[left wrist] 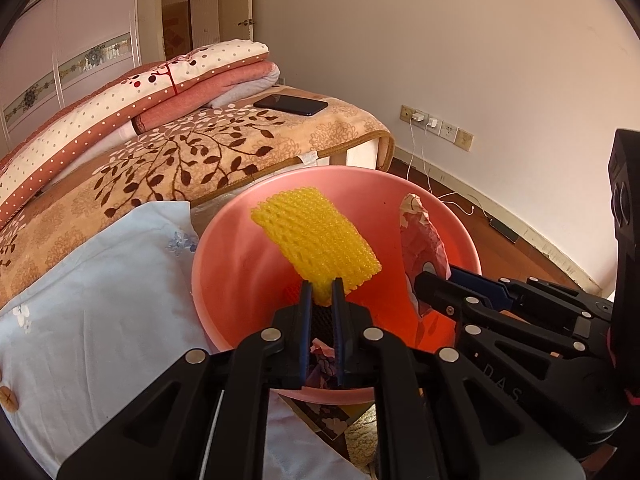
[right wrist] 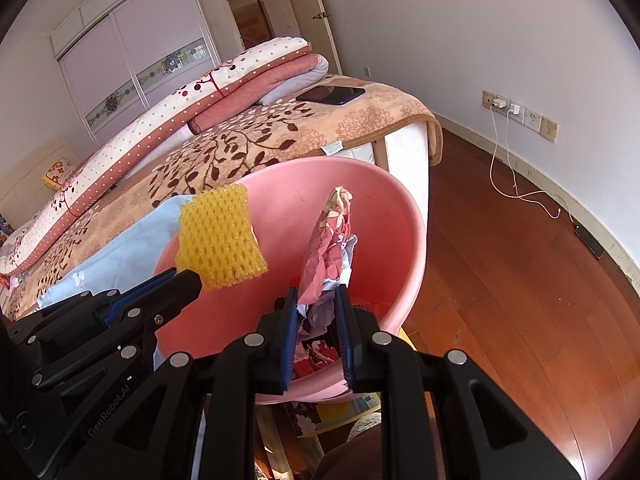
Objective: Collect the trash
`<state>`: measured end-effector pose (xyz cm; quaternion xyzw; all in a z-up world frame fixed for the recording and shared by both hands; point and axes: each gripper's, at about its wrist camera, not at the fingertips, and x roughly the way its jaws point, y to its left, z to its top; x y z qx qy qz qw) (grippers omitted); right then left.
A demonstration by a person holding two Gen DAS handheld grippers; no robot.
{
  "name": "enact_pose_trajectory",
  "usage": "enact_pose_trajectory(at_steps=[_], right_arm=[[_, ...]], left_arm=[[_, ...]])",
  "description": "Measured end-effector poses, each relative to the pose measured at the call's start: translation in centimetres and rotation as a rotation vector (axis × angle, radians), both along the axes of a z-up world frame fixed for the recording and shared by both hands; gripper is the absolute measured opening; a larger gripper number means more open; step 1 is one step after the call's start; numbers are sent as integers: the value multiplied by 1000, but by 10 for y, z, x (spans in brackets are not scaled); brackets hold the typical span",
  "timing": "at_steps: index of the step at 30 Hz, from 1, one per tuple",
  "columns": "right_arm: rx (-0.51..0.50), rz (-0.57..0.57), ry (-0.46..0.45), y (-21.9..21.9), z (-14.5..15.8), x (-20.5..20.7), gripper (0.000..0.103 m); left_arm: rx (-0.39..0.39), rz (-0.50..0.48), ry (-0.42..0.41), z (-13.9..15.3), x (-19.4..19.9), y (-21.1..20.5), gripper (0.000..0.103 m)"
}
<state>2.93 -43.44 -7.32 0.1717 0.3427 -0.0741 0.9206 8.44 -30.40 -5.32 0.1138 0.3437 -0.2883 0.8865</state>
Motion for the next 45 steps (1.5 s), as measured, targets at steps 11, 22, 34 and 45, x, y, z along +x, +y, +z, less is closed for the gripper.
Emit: enact_pose_trajectory(at_steps=[11,22,34,45], right_arm=[[-8,-2,-6,-2,0,1,23],[-19,-2,-17,3,6,-2,35],[-28,4,-41,13,16,-16,42],[-35,10,-70,21,25,-29,43]], left_arm=[[-14,9,18,0,0,3,24],[-39,32,13,8,-2,12,24],[-73,53,3,18,-11,23,24],[-114,73,-23,30,-19,33,24]])
